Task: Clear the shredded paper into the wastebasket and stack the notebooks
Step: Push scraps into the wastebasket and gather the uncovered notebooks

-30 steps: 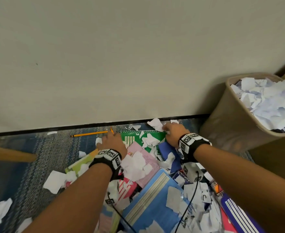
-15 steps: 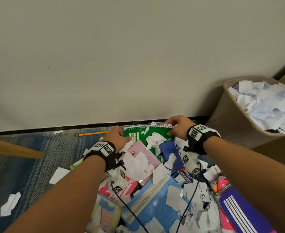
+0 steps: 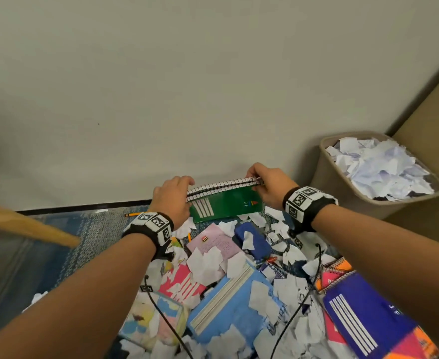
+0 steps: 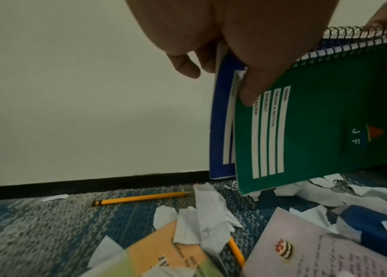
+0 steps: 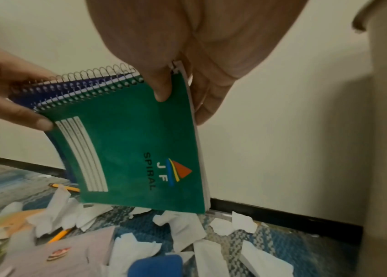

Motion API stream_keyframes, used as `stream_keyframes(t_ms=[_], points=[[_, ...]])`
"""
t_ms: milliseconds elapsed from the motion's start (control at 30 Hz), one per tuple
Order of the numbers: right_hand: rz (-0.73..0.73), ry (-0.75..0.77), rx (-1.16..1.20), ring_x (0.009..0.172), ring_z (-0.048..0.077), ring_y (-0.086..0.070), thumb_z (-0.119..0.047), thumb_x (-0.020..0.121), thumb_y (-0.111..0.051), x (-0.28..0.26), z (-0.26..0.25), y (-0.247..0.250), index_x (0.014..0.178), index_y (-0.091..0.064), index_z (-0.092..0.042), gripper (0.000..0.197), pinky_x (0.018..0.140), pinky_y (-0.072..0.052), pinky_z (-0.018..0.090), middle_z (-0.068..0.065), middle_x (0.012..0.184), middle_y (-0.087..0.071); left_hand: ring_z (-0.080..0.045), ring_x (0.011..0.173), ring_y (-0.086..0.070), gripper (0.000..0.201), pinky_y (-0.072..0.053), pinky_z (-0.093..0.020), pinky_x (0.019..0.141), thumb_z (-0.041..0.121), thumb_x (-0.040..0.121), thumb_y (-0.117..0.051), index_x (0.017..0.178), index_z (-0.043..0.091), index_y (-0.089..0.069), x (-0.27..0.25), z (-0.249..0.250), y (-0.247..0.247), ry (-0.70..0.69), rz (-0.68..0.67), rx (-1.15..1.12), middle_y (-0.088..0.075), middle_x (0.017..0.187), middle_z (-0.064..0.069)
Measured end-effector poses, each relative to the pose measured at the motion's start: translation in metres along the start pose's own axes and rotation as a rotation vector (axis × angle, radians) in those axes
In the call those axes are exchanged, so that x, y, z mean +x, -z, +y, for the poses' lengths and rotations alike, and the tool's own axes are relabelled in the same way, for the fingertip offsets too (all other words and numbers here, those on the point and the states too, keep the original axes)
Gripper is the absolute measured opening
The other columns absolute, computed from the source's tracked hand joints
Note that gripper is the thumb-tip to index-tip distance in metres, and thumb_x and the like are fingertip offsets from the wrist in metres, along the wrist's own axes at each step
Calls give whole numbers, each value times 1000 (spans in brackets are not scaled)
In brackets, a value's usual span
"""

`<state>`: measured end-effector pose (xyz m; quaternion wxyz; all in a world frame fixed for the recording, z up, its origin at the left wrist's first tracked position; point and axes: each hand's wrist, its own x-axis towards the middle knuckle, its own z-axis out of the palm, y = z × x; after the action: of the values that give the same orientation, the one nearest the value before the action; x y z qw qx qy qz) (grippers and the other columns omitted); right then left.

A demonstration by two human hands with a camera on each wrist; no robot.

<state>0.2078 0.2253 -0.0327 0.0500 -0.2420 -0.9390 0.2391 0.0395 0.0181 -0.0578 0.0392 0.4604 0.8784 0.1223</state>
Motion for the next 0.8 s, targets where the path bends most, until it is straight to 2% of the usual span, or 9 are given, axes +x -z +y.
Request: stream_keyframes(t_ms=[100, 200, 300, 367, 467, 533, 600, 700, 800], points=[[2, 48, -26, 76, 28, -59, -8, 90, -57, -5, -12, 2, 109, -50, -21, 24, 65, -41, 28, 5, 86, -64, -24, 112, -48, 45, -37, -43, 96, 36, 86, -58, 129, 26, -51, -3, -1, 10, 7, -37, 173, -52, 118, -1], [37, 97, 14, 71, 21, -56, -6, 92, -56, -5, -27, 6, 113, -53, -18, 25, 67, -40, 26, 0, 90, -61, -23, 107, -55, 48, -37, -44, 96, 50, 85, -55, 128, 30, -47, -6, 10, 17, -7, -74, 108, -59, 117, 3], [106, 181, 87, 71, 16, -56, -2, 91, -55, -2, -39, 10, 112, -57, -20, 28, 71, -45, 27, -4, 91, -61, -26, 101, -61, 42, -46, -39, 91, 45, 92, -53, 128, 24, -49, -7, 27, 24, -35, -64, 120, -67, 112, -2], [192, 196, 158, 88, 14, -57, -3, 88, -60, 0, -41, 10, 118, -57, -20, 35, 83, -48, 29, -3, 103, -63, -30, 104, -61, 41, -50, -37, 87, 38, 91, -59, 127, 19, -53, -6, 33, 31, 79, -11, -35, -66, 116, -8], [142, 31, 277, 113, 17, -56, -15, 84, -72, 1, -37, 15, 137, -44, -24, 60, 97, -44, 28, 2, 131, -57, -28, 121, -54, 59, -42, -37, 104, 32, 83, -73, 136, 19, -51, 1, 27, 41, 273, 49, -481, -56, 136, -5], [78, -51, 265, 118, 22, -56, -21, 88, -70, 1, -33, 21, 136, -46, -22, 54, 94, -43, 28, 4, 131, -59, -23, 111, -62, 52, -44, -42, 104, 30, 78, -77, 126, 23, -59, 2, 24, 45, 275, -58, -719, -64, 125, -1], [45, -49, 207, 109, 23, -59, -26, 92, -64, -3, -30, 28, 130, -50, -20, 41, 90, -44, 28, 4, 122, -63, -20, 95, -69, 28, -49, -43, 97, 24, 83, -73, 111, 24, -65, -2, 25, 45, 224, -222, -847, -72, 106, 1], [-60, -21, 163, 97, 22, -59, -23, 95, -60, -13, -29, 34, 121, -53, -19, 26, 87, -49, 35, 1, 108, -63, -15, 92, -66, 16, -49, -35, 91, 38, 89, -63, 102, 28, -64, -13, 29, 42, 172, -431, -804, -70, 101, 7], [-243, 13, 110, 102, 19, -60, -17, 94, -60, -28, -26, 43, 122, -54, -25, 30, 92, -47, 33, -2, 112, -65, -19, 101, -59, 70, -44, -39, 92, 84, 70, -46, 108, 27, -63, -20, 27, 31, 255, -630, -691, -64, 110, 5]])
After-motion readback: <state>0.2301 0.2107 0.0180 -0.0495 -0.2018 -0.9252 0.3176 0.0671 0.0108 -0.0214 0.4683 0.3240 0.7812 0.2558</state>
